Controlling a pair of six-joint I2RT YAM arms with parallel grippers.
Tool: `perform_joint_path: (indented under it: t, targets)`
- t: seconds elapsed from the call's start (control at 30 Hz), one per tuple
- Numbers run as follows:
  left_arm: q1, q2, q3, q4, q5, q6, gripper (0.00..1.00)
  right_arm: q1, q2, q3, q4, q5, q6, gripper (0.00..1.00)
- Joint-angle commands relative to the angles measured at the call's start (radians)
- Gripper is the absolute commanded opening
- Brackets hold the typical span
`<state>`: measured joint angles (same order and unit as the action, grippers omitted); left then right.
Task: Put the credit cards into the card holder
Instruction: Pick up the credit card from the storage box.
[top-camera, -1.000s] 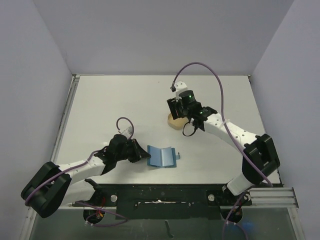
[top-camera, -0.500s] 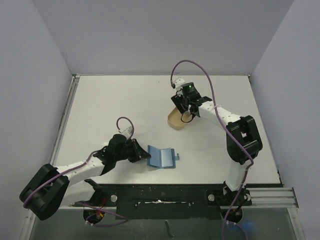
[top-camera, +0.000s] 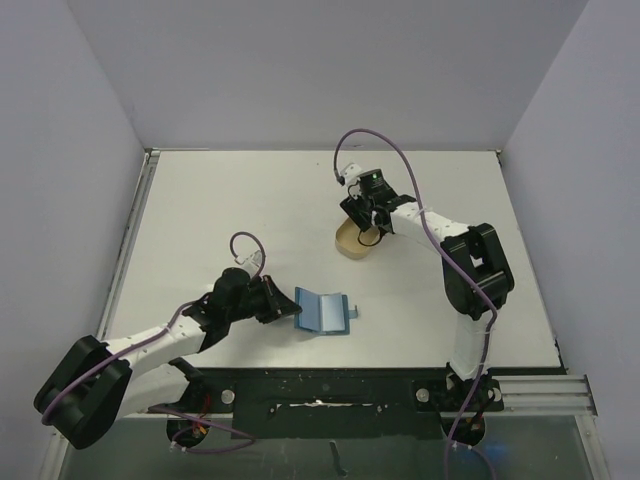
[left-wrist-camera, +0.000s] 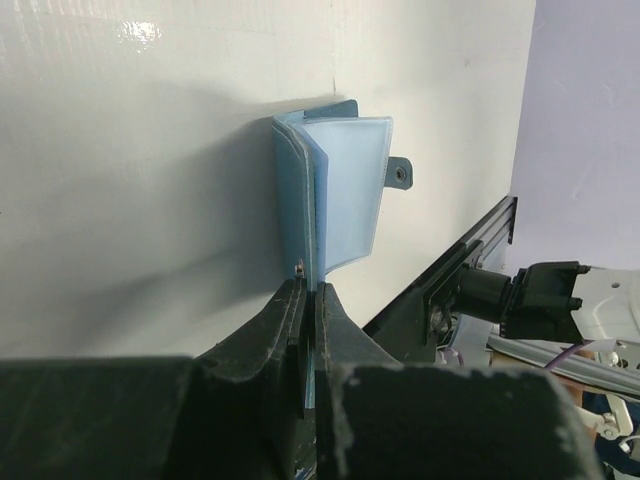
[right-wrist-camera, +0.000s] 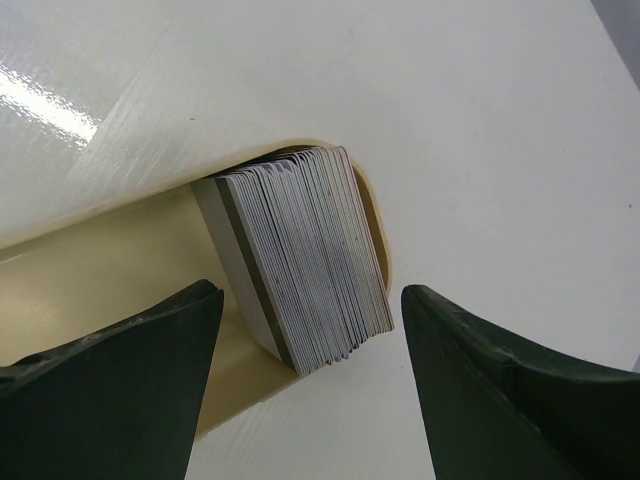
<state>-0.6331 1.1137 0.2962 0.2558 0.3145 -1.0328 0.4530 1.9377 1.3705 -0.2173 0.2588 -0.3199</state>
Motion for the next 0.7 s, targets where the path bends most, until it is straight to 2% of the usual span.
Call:
perform_joint_path:
  t: [0.0, 0.17, 0.33, 0.67]
  targets:
    - [0.004, -0.029, -0.002, 0.022, 0.000, 0.002, 0.00, 0.000, -0.003, 0.035, 0.070, 0.027, -0.024, 0.74]
    - [0.005, -0.031, -0.006, 0.017, -0.001, 0.002, 0.00, -0.002, 0.011, 0.025, 0.096, 0.093, -0.034, 0.71]
    - [0.004, -0.036, -0.006, 0.017, -0.003, -0.002, 0.00, -0.008, 0.012, 0.014, 0.103, 0.093, -0.031, 0.69]
    - [0.004, -0.030, -0.012, 0.027, -0.009, -0.006, 0.00, -0.009, 0.021, -0.011, 0.110, 0.034, -0.035, 0.73]
